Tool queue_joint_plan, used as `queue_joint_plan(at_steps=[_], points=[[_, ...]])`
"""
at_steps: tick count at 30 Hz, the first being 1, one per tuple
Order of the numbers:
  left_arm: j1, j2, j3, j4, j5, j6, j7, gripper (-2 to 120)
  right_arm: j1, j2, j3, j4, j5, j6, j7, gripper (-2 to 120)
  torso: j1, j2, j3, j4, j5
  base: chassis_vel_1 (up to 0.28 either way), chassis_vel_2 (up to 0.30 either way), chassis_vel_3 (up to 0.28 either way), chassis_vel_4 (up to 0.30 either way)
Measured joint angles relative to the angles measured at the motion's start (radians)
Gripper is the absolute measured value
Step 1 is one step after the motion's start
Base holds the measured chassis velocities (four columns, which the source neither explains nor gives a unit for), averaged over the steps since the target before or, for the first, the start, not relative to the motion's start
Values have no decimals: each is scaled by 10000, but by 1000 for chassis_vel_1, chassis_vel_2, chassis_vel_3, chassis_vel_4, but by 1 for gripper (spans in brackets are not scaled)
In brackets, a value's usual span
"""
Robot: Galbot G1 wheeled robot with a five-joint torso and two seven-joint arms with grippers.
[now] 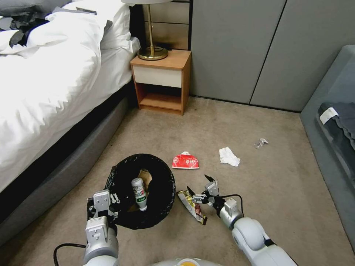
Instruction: Pick up the trash bin, then pick up the garbage from the floor and place it into the trash bin.
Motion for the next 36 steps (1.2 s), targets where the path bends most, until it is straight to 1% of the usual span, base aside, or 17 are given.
queue_joint_plan(at_steps=[1,4,6,8,9,12,13,16,24,32,36], points=[[0,0,0,0,0,0,0,1,0,0,0,0,0,0,0,100,0,0,0,0,0,0,0,0,0],[14,-20,30,49,90,-13,0,1,512,230,-105,-726,-301,-165,-155,100,0,0,0,1,-1,0,0,0,0],[30,-22,32,52,112,-18,0,1,636,281,-113,-946,-369,-190,-211,100,0,0,-1,2,0,0,0,0,0],[66,-27,35,52,137,-29,0,1,874,382,-115,-1552,-511,-170,-317,100,0,0,-1,0,-2,0,0,0,0],[66,-27,35,52,137,-29,0,1,874,382,-115,-1552,-511,-170,-317,100,0,0,-1,0,-2,0,0,0,0],[91,-25,33,65,183,-38,0,1,1225,626,-43,-2646,-655,273,-570,100,0,0,-1,-1,-1,0,0,0,0],[91,-25,33,65,183,-38,0,1,1225,626,-43,-2646,-655,273,-570,100,0,0,-1,-1,-1,0,0,0,0],[93,-80,96,116,292,-42,1,1,1419,832,10,-3346,-786,519,-811,100,0,0,0,1,-1,0,0,0,0],[80,-79,92,169,316,-63,6,1,1382,1015,31,-3832,-1092,788,-1276,100,0,0,-1,0,-1,0,0,0,0],[30,-86,91,183,302,-61,11,1,1311,1242,75,-4335,-1450,1035,-1299,100,0,0,-1,0,-1,0,0,0,0],[20,-76,90,185,282,-56,11,1,1287,1324,158,-4644,-1616,1218,-1285,95,0,0,-1,0,-2,0,0,0,0]])
